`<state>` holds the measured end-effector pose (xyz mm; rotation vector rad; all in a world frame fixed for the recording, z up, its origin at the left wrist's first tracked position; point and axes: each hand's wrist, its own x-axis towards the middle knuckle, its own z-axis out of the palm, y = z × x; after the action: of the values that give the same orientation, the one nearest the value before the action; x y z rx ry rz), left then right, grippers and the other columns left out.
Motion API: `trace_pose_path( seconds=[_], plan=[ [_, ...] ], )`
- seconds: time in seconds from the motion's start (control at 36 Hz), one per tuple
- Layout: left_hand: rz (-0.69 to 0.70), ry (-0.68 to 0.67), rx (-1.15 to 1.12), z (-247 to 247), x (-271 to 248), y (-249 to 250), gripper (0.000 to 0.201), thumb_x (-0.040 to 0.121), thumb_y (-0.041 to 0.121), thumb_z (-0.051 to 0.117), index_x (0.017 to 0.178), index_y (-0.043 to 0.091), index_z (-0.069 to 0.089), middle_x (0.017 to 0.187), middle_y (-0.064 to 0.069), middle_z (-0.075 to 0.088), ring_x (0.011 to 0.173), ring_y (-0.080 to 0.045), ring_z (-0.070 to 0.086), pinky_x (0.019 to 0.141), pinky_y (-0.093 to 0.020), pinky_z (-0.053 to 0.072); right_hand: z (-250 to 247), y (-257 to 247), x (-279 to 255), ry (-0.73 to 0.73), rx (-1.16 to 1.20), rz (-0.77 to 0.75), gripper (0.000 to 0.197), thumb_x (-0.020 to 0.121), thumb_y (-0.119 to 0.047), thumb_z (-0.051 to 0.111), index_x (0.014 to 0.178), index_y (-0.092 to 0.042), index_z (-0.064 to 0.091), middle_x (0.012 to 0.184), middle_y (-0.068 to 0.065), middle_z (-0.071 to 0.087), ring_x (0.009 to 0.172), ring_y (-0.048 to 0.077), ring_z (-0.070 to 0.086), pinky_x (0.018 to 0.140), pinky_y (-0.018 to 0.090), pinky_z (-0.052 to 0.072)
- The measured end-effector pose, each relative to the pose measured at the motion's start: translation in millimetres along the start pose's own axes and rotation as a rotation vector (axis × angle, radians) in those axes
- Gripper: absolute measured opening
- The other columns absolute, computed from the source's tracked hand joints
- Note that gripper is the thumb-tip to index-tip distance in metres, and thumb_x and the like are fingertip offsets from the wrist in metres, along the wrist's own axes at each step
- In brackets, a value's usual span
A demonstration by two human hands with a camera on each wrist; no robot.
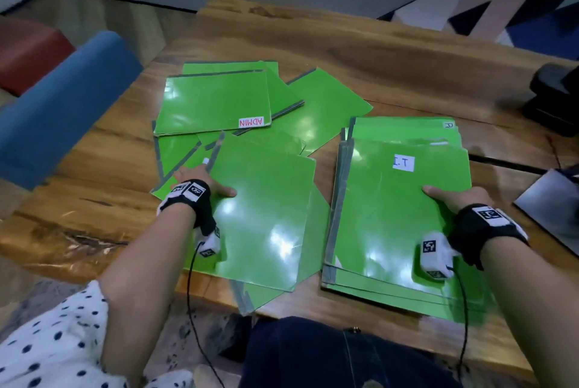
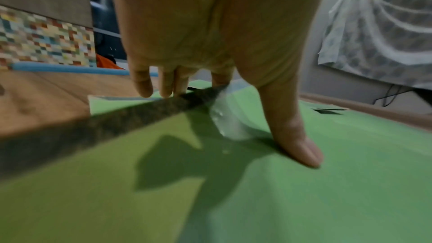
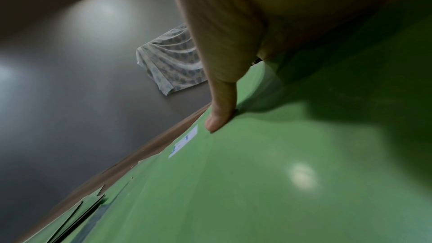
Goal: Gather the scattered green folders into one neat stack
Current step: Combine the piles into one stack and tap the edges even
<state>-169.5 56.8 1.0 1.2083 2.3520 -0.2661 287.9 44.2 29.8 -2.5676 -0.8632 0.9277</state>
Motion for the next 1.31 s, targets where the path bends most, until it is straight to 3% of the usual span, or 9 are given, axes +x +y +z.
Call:
trace_pose_path(
  seconds=[0.08, 0.22, 0.33, 0.44, 0.58, 0.75, 0.89, 1.08, 1.31],
  plan=[
    [0.001, -0.068, 0.076, -5, 14, -5, 0.121, 0.044, 0.074, 0.075, 0.146, 0.028, 0.027, 0.151, -0.020, 0.026, 0.137, -0.040, 0.027, 0.110, -0.050, 0.030, -1, -4, -4, 0.021, -0.012, 0.005, 0.087, 0.058, -0.055, 0.083, 0.118, 0.003, 0.055, 0.120, 0.021, 0.061, 0.102, 0.037, 0.061, 0.086, 0.041, 0.050],
    [0.005, -0.097, 0.073, 13, 70, -18, 0.141, 0.007, 0.086, 0.067, 0.135, 0.031, 0.044, 0.145, -0.016, 0.036, 0.128, -0.037, 0.042, 0.105, -0.052, 0.037, -1, -7, -3, 0.044, -0.023, 0.020, 0.087, 0.058, -0.055, 0.083, 0.118, 0.001, 0.055, 0.119, 0.021, 0.062, 0.099, 0.037, 0.063, 0.088, 0.044, 0.051],
    [0.003, -0.083, 0.038, -1, 50, -20, 0.130, 0.023, 0.081, 0.074, 0.136, 0.024, 0.043, 0.139, -0.017, 0.046, 0.126, -0.036, 0.045, 0.102, -0.047, 0.042, 0, -7, -3, 0.041, -0.038, 0.028, 0.087, 0.058, -0.056, 0.082, 0.118, 0.001, 0.055, 0.118, 0.021, 0.062, 0.098, 0.036, 0.063, 0.086, 0.043, 0.052],
    [0.028, -0.158, -0.121, -1, 30, -21, 0.127, 0.018, 0.066, 0.081, 0.130, 0.013, 0.050, 0.118, -0.011, 0.064, 0.101, -0.031, 0.062, 0.090, -0.040, 0.052, 0, -5, -2, 0.029, -0.040, 0.040, 0.087, 0.060, -0.054, 0.082, 0.120, 0.002, 0.054, 0.120, 0.022, 0.061, 0.100, 0.037, 0.062, 0.081, 0.039, 0.050],
    [0.053, -0.193, -0.240, 1, -24, -9, 0.090, 0.059, 0.037, 0.086, 0.131, 0.003, 0.044, 0.120, -0.015, 0.059, 0.103, -0.031, 0.056, 0.087, -0.040, 0.047, 2, -3, 2, -0.003, -0.016, 0.050, 0.086, 0.062, -0.052, 0.082, 0.120, 0.004, 0.053, 0.119, 0.022, 0.061, 0.098, 0.037, 0.062, 0.081, 0.039, 0.050],
    [0.152, -0.119, -0.265, 5, -53, 3, 0.086, 0.054, 0.035, 0.088, 0.125, 0.006, 0.049, 0.118, -0.013, 0.060, 0.106, -0.030, 0.056, 0.091, -0.040, 0.048, 3, 1, 0, 0.000, -0.008, 0.036, 0.090, 0.058, -0.056, 0.082, 0.121, 0.001, 0.053, 0.119, 0.021, 0.062, 0.099, 0.037, 0.062, 0.088, 0.045, 0.051],
    [0.223, -0.048, -0.210, -15, -77, 11, 0.078, 0.056, 0.034, 0.088, 0.119, 0.008, 0.050, 0.112, -0.009, 0.062, 0.097, -0.027, 0.057, 0.077, -0.034, 0.047, 4, 4, 1, -0.008, -0.017, 0.020, 0.091, 0.059, -0.059, 0.080, 0.123, 0.000, 0.052, 0.118, 0.021, 0.062, 0.097, 0.037, 0.062, 0.085, 0.045, 0.052],
    [0.414, 0.076, -0.111, -42, -122, 33, 0.088, 0.060, 0.029, 0.087, 0.134, 0.010, 0.044, 0.126, -0.009, 0.059, 0.113, -0.027, 0.057, 0.095, -0.037, 0.046, 2, 5, 5, -0.023, -0.018, -0.004, 0.089, 0.065, -0.054, 0.079, 0.127, 0.003, 0.049, 0.125, 0.023, 0.058, 0.104, 0.039, 0.060, 0.085, 0.043, 0.048],
    [0.693, 0.276, -0.108, -92, -156, 67, 0.058, 0.077, 0.020, 0.076, 0.124, 0.008, 0.045, 0.119, -0.015, 0.060, 0.106, -0.030, 0.057, 0.086, -0.034, 0.044, 1, 8, 5, -0.017, -0.016, -0.022, 0.081, 0.068, -0.053, 0.078, 0.122, 0.003, 0.053, 0.123, 0.022, 0.059, 0.102, 0.037, 0.060, 0.074, 0.036, 0.045]
  ],
)
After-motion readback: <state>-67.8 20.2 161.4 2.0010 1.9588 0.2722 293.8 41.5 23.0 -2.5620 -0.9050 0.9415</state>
